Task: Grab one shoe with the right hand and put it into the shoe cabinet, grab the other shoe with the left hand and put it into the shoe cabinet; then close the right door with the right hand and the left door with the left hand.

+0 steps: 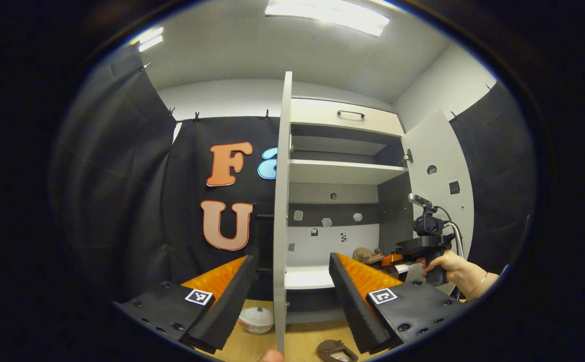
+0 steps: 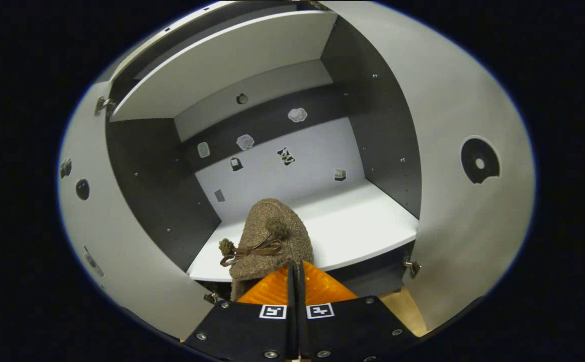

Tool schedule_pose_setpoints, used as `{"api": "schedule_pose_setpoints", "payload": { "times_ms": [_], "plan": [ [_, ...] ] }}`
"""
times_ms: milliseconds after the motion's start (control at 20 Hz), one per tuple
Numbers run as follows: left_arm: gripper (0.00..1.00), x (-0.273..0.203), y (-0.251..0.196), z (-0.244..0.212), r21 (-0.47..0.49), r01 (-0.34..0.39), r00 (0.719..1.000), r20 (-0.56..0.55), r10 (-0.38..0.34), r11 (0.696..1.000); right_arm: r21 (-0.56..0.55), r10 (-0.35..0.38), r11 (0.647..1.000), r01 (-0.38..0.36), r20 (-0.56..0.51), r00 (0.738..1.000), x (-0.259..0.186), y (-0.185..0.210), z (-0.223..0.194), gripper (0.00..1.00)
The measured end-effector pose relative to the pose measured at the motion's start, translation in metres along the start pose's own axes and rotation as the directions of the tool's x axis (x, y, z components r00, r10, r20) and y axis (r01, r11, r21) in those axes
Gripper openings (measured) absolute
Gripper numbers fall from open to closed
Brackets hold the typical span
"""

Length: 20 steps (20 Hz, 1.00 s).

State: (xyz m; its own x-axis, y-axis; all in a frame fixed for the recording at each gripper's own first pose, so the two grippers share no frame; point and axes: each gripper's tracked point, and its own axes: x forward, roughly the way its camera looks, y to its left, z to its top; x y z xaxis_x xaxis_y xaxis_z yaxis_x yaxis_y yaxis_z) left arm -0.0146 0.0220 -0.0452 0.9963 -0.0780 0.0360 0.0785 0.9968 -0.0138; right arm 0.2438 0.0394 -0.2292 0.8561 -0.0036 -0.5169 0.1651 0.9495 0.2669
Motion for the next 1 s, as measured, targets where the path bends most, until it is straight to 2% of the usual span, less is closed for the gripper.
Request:
{"api": "schedule_pose_setpoints", "payload": {
  "times_ms": [150,250,350,450,500,600,650,750,800,850,950,1000],
  "plan": [
    [0.96,0.006,0.007,-0.005,0.003,-0.004,1.000,-0.002,0.004,1.000,-0.096,-0.079,0.992,0.088,0.089,0.993,0.029,-0.004,0.038,0.00],
    [0.96,0.009,0.008,-0.007,-0.009,0.005,1.000,-0.003,-0.005,1.000,-0.107,-0.070,0.991,0.080,0.092,0.993,0.043,0.008,0.046,0.00],
    [0.96,0.012,0.009,-0.008,-0.019,0.013,1.000,-0.002,-0.013,1.000,-0.072,-0.050,0.996,0.055,0.070,0.996,0.066,0.017,0.047,0.00],
    [0.94,0.015,0.007,-0.009,-0.018,0.022,1.000,-0.002,-0.022,1.000,-0.055,-0.050,0.997,0.053,0.049,0.998,0.093,0.015,0.042,0.00],
    [0.97,0.015,0.007,-0.011,-0.016,0.025,1.000,-0.007,-0.025,1.000,-0.059,-0.059,0.996,0.061,0.041,0.997,0.103,0.010,0.038,0.00],
    [0.94,0.016,0.006,-0.013,-0.012,0.031,0.999,-0.012,-0.031,0.999,-0.087,-0.081,0.993,0.085,0.046,0.996,0.114,0.002,0.034,0.08],
    [0.97,0.016,0.005,-0.013,-0.008,0.033,0.999,-0.011,-0.033,0.999,-0.096,-0.073,0.992,0.078,0.057,0.996,0.111,0.003,0.035,0.07],
    [0.97,0.017,0.000,-0.012,-0.009,0.039,0.999,-0.006,-0.039,0.999,-0.097,-0.042,0.994,0.052,0.106,0.993,0.099,0.012,0.048,0.36],
    [0.97,0.017,-0.003,-0.011,-0.010,0.044,0.999,-0.004,-0.045,0.999,-0.101,-0.029,0.994,0.042,0.125,0.992,0.090,0.015,0.054,0.42],
    [0.94,0.017,-0.007,-0.010,-0.012,0.049,0.999,-0.005,-0.049,0.999,-0.111,-0.016,0.993,0.032,0.144,0.989,0.079,0.018,0.058,0.54],
    [0.97,0.014,-0.015,-0.011,-0.015,0.063,0.998,-0.010,-0.063,0.998,-0.139,-0.001,0.990,0.025,0.172,0.985,0.057,0.022,0.060,0.69],
    [0.97,0.012,-0.019,-0.013,-0.017,0.068,0.998,-0.015,-0.068,0.998,-0.151,0.008,0.988,0.021,0.184,0.983,0.045,0.024,0.061,0.73]
  ]
}}
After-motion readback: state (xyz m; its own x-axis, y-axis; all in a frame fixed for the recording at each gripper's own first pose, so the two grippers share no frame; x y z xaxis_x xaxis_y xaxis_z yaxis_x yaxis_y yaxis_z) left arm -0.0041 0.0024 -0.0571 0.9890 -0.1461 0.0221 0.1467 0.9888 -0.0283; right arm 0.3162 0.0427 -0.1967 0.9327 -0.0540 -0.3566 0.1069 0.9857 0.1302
